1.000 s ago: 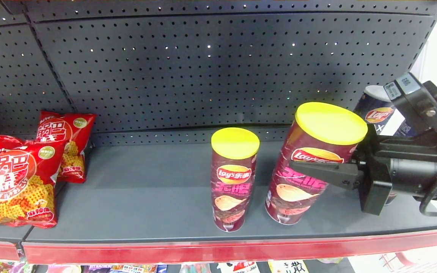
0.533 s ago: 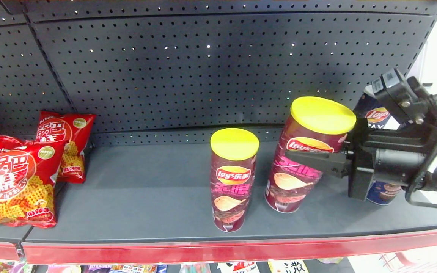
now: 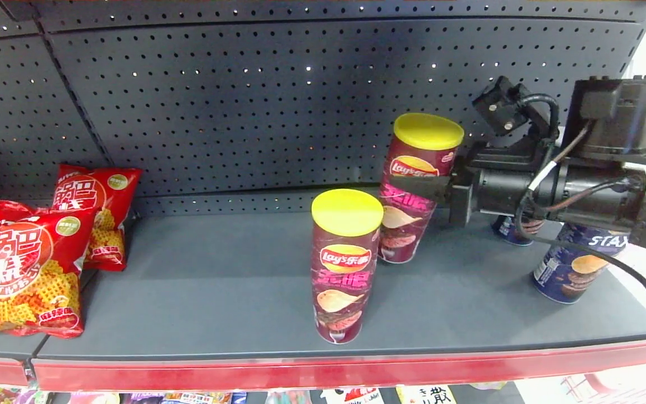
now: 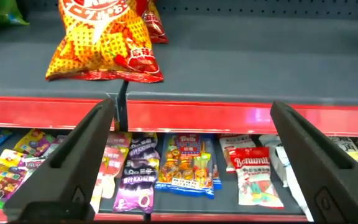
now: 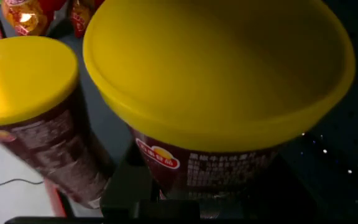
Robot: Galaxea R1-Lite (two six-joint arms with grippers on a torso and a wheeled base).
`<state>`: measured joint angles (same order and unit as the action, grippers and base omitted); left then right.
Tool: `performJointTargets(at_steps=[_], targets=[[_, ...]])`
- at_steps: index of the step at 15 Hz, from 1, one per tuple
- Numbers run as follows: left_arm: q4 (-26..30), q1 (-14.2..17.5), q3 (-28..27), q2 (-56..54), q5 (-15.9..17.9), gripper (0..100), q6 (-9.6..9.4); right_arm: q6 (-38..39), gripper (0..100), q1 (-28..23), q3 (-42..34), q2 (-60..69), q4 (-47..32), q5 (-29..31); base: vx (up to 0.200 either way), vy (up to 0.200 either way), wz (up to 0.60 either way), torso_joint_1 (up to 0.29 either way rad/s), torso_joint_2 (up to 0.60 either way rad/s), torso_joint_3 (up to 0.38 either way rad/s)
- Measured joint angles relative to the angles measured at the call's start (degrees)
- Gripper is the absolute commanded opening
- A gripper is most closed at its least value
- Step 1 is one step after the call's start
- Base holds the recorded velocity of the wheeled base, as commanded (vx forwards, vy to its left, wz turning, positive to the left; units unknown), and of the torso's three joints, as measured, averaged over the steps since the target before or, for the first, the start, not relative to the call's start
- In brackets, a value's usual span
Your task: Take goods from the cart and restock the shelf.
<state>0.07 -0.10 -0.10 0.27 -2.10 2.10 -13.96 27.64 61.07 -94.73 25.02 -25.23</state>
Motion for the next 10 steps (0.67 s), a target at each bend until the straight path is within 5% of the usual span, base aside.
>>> performJointTargets(at_steps=[4, 10], targets=[[0.02, 0.00, 0.00, 0.00, 0.00, 100, -0.02, -1.12, 0, -2.65, 10.06, -10.53, 1.04, -3.88, 0.000, 0.000, 0.00, 0.000, 0.00, 0.000], [0.02, 0.02, 0.00, 0.00, 0.00, 100, -0.02, -2.82, 0, -4.24, 21.55, -22.19, -1.97, -20.64, 0.000, 0.000, 0.00, 0.000, 0.00, 0.000]])
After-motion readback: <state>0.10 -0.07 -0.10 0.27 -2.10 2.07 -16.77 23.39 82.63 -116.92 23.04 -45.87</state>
